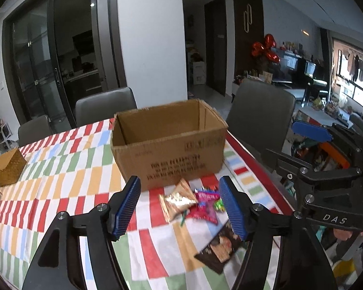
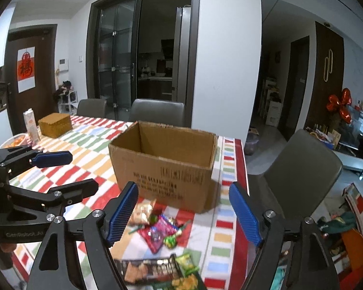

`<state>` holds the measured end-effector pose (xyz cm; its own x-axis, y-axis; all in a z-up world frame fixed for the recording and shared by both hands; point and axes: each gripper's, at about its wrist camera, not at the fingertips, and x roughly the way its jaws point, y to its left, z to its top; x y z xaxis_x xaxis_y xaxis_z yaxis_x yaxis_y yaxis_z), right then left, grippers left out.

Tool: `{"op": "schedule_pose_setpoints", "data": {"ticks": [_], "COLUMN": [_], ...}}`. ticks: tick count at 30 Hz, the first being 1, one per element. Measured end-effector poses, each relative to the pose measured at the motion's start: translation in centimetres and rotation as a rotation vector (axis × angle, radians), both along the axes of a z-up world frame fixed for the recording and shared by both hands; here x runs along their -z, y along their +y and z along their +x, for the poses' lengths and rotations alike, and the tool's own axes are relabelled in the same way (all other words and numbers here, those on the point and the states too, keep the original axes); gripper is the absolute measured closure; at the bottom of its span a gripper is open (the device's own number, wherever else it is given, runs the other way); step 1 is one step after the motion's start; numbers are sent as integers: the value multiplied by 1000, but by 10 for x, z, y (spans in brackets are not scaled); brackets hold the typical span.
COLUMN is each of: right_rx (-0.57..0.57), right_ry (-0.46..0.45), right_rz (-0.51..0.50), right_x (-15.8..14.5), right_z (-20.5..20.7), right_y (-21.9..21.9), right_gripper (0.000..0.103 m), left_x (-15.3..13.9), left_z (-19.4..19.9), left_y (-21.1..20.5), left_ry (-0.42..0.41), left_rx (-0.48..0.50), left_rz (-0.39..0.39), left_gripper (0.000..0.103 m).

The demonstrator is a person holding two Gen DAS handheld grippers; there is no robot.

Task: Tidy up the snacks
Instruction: 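Move both open tools back to the dark cracker and green snack packs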

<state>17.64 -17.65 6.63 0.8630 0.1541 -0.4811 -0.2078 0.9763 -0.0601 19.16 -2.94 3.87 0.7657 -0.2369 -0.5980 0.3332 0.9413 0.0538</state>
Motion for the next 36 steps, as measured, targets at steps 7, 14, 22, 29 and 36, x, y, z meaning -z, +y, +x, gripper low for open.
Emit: {"op": "schedule_pose_setpoints", "data": {"ticks": [7,14,22,29,36], "right_rx": [21,39,34,29,26], "right_ry": [57,152,223,275,331], "right_rz": [-8,5,-26,-67,-77], "right_x": [26,57,85,106,126], "right_z": [-26,-37,-38,-30,-22], "right_y": [-7,-14,-16,-18,-22], "right_gripper": [23,23,23,23,23], "left_x": [22,46,82,116,146], "left_z": [-22,-32,-31,-21,-11], "left_y": [-11,-19,-27,-37,-49], "left_ry": [42,89,167,255,326], "left_rx": [42,77,108,141,189], "left_rz": [24,44,61,80,128], "left_gripper": [33,31,31,31,31]}}
